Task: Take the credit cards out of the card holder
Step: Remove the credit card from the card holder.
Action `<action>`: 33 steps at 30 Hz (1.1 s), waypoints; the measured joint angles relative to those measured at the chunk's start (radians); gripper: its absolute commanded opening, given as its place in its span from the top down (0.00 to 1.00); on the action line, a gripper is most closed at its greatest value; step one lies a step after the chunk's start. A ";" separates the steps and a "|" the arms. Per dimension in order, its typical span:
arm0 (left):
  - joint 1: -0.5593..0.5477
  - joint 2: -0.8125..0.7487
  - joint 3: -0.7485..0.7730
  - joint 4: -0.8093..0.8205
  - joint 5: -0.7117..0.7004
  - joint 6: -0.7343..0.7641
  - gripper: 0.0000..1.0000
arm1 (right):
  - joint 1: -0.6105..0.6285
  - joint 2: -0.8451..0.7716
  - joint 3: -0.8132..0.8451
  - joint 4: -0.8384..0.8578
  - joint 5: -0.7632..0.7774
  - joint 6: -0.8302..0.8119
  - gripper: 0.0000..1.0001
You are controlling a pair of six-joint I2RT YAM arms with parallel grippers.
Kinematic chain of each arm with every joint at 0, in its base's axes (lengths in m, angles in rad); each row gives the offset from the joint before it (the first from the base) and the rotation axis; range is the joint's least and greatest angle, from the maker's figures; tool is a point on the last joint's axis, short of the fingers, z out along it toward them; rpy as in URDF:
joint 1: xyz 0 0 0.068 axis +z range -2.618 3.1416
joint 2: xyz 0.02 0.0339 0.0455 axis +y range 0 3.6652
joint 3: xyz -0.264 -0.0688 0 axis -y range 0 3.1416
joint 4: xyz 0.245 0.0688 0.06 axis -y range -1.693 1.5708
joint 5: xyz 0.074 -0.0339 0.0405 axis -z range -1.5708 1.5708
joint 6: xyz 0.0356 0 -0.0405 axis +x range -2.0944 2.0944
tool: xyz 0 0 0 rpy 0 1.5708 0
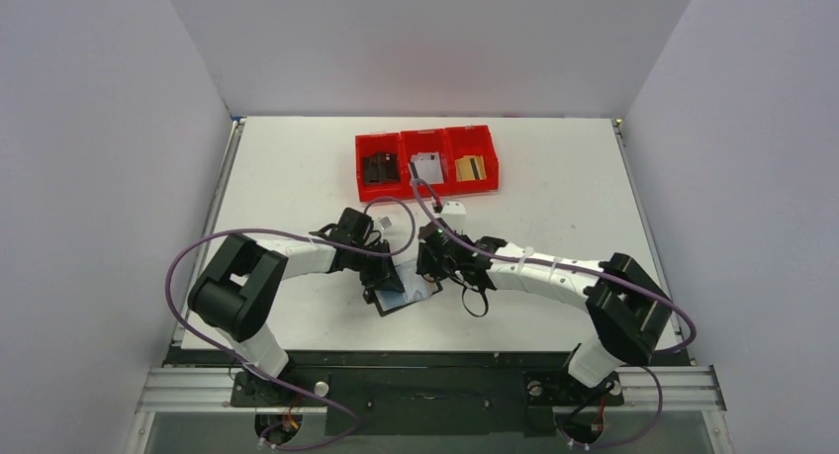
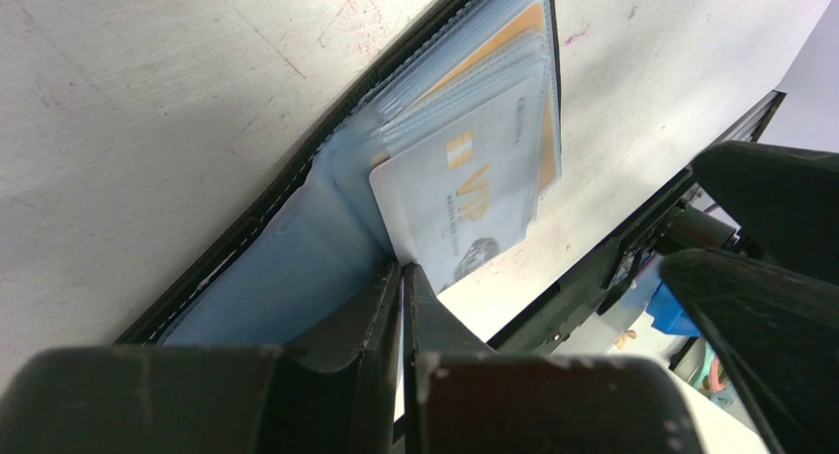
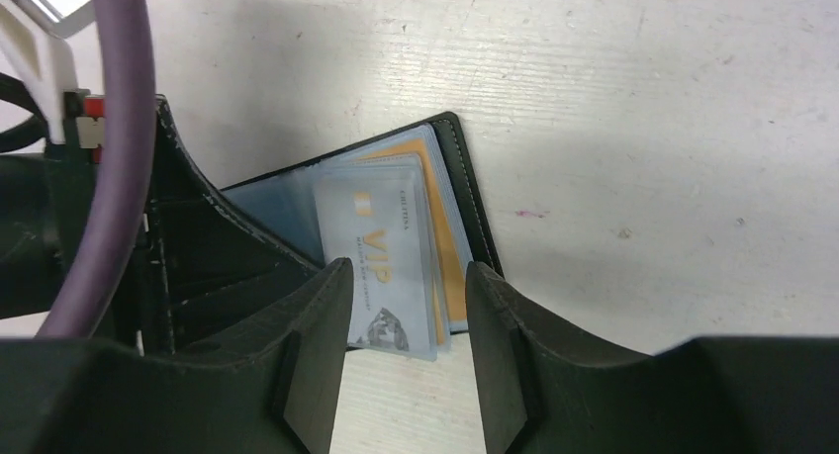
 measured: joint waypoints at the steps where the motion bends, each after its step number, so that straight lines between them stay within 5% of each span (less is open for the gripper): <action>1: 0.000 0.000 0.000 0.000 0.000 0.000 1.00 | 0.000 0.013 0.007 0.004 -0.005 -0.007 0.59; 11: 0.001 0.003 0.006 -0.008 0.003 0.008 1.00 | 0.000 0.174 0.043 0.013 -0.049 -0.056 0.68; 16: 0.002 0.003 0.006 -0.009 0.006 0.009 1.00 | -0.004 0.187 0.053 0.014 -0.044 -0.063 0.91; 20: 0.004 0.005 0.006 -0.009 0.011 0.008 1.00 | -0.006 0.190 0.056 0.019 -0.034 -0.056 0.98; 33: 0.013 0.002 -0.051 0.078 0.065 -0.055 0.89 | -0.004 0.209 0.052 0.073 -0.016 -0.022 1.00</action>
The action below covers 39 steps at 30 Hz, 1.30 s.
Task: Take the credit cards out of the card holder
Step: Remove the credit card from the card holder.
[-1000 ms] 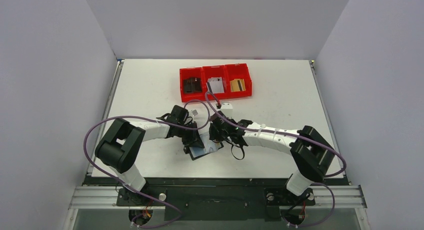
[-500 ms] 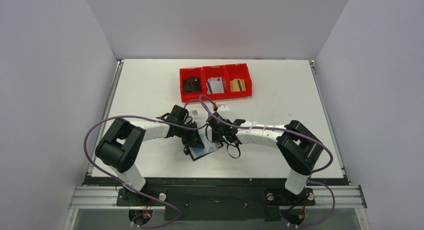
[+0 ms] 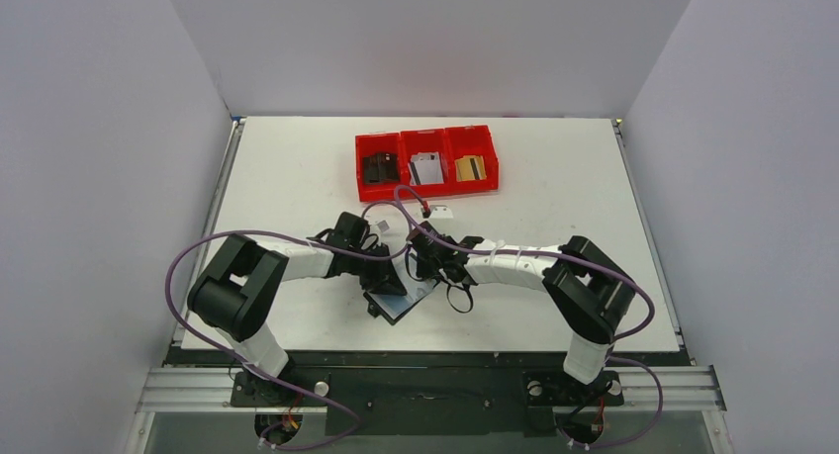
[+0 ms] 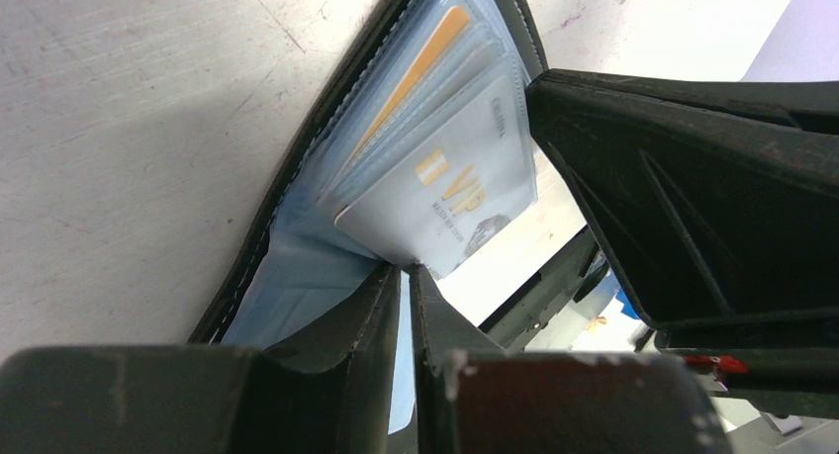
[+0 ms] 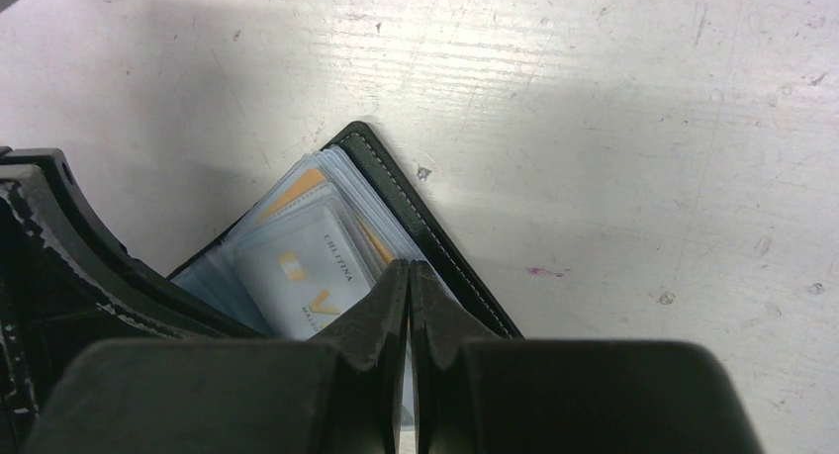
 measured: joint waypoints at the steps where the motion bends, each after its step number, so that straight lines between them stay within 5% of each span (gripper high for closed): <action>1: 0.000 -0.002 -0.004 0.006 0.002 -0.005 0.89 | 0.000 0.002 0.000 0.003 0.002 0.002 1.00; 8: 0.000 -0.006 -0.023 0.035 0.010 -0.032 1.00 | 0.005 0.004 -0.011 0.031 0.013 0.024 1.00; 39: 0.009 -0.109 0.070 -0.290 -0.269 0.093 1.00 | 0.055 -0.115 -0.195 0.109 0.040 0.227 1.00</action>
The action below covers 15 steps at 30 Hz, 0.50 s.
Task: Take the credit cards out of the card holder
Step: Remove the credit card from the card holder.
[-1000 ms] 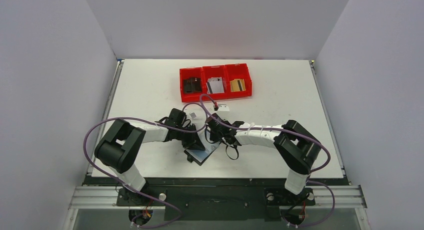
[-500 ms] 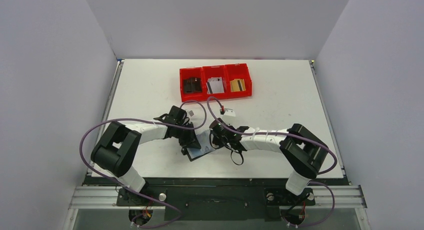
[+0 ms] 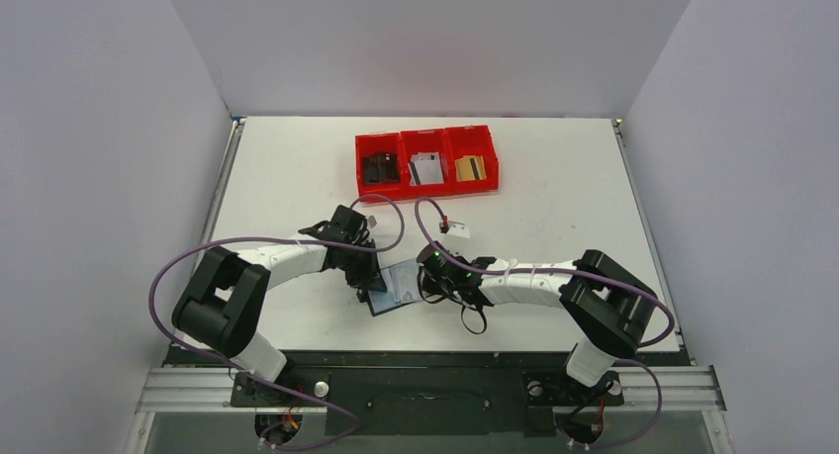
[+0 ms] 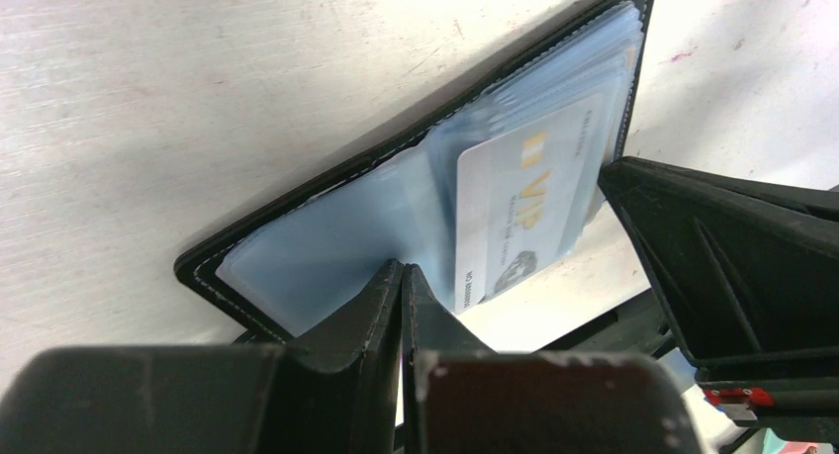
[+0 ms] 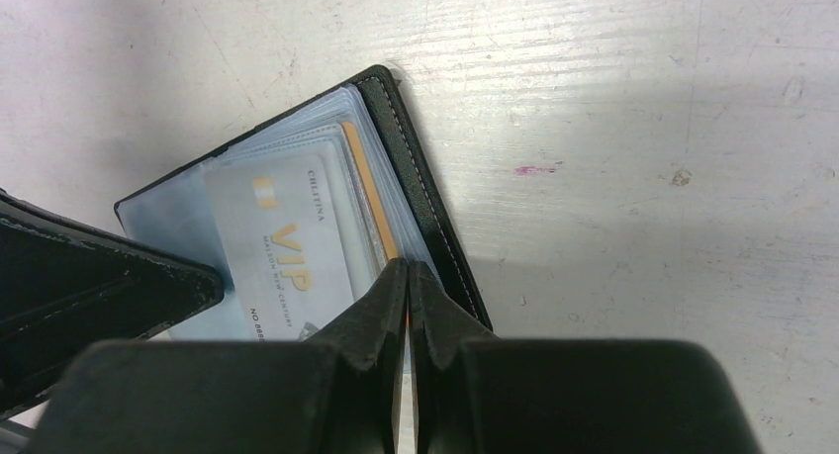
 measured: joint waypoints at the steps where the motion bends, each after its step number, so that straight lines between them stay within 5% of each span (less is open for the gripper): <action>1: 0.002 -0.002 0.000 -0.003 -0.001 0.002 1.00 | 0.000 0.000 0.000 0.000 0.000 0.002 1.00; 15: 0.031 -0.039 -0.089 0.128 0.151 -0.056 0.85 | 0.000 0.000 0.000 -0.001 0.000 0.006 1.00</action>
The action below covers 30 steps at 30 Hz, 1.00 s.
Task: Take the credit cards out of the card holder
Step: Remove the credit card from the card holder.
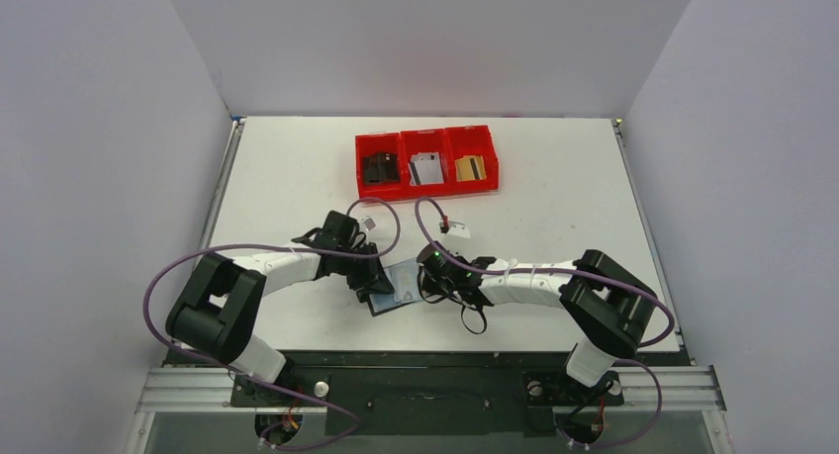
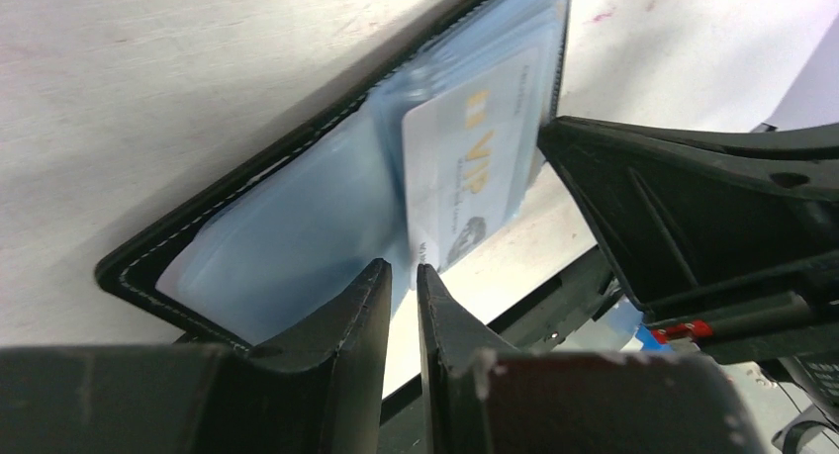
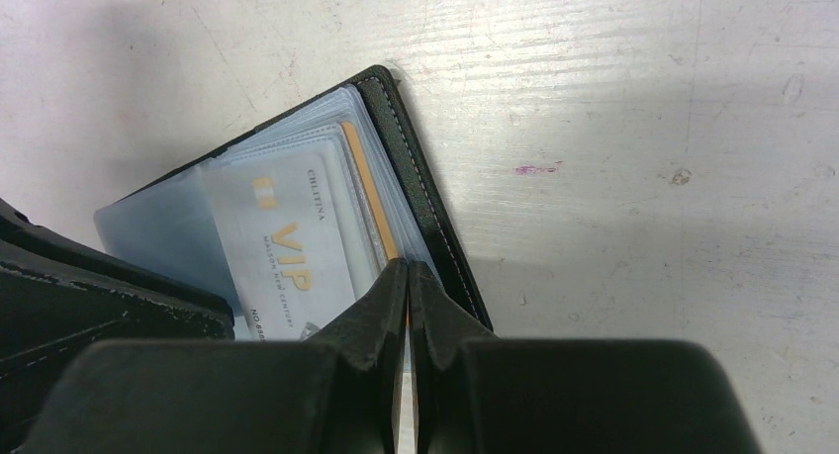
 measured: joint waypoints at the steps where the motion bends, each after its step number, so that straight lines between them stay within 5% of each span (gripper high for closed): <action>1: 0.000 -0.002 -0.003 0.010 0.009 -0.004 0.85 | 0.000 0.000 0.000 0.000 0.000 0.000 1.00; 30: 0.000 0.036 -0.043 0.141 0.052 -0.031 0.79 | 0.000 0.000 0.000 0.000 0.000 0.000 1.00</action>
